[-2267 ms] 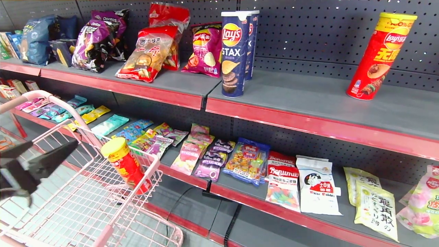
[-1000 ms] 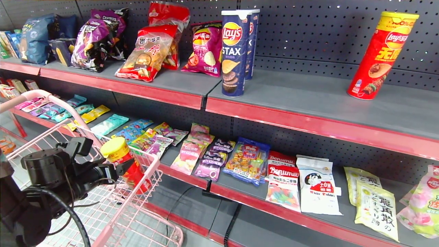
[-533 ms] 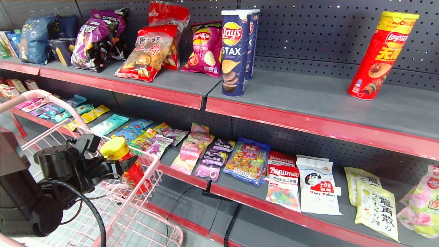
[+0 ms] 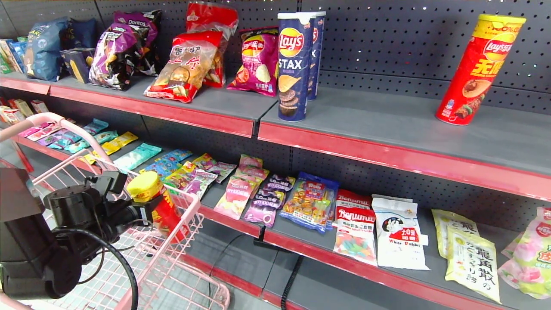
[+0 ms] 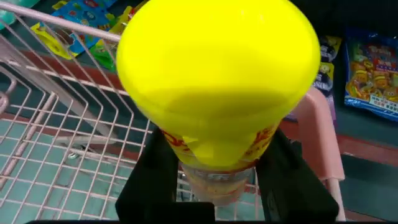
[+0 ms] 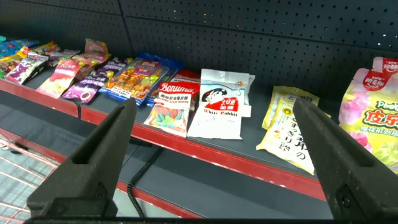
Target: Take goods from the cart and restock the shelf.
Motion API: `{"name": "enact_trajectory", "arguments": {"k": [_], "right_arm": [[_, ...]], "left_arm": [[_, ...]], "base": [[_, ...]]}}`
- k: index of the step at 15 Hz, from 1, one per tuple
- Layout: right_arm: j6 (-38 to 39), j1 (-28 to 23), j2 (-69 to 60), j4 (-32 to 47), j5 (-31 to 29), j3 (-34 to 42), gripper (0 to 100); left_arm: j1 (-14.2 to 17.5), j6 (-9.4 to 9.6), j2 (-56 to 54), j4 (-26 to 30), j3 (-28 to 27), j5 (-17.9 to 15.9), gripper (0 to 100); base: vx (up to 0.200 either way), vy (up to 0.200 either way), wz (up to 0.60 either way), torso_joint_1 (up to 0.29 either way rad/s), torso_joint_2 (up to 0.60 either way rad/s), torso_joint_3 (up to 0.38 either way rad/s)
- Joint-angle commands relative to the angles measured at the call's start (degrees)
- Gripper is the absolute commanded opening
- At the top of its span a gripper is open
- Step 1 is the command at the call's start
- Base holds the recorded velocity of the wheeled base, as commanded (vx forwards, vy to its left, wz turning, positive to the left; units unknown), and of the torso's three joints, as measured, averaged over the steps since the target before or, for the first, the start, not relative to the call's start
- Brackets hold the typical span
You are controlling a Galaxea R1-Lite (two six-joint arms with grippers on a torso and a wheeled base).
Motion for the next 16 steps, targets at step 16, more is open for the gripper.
{"name": "enact_trajectory", "arguments": {"k": [16], "right_arm": [[0.0, 0.0, 0.1, 0.0, 0.2, 0.0, 100]], "left_arm": [[8.9, -2.86, -77.5, 70.3, -12.0, -16.8, 0]], "base": [[0.0, 0.0, 0.0, 0.0, 0.0, 0.0]]}}
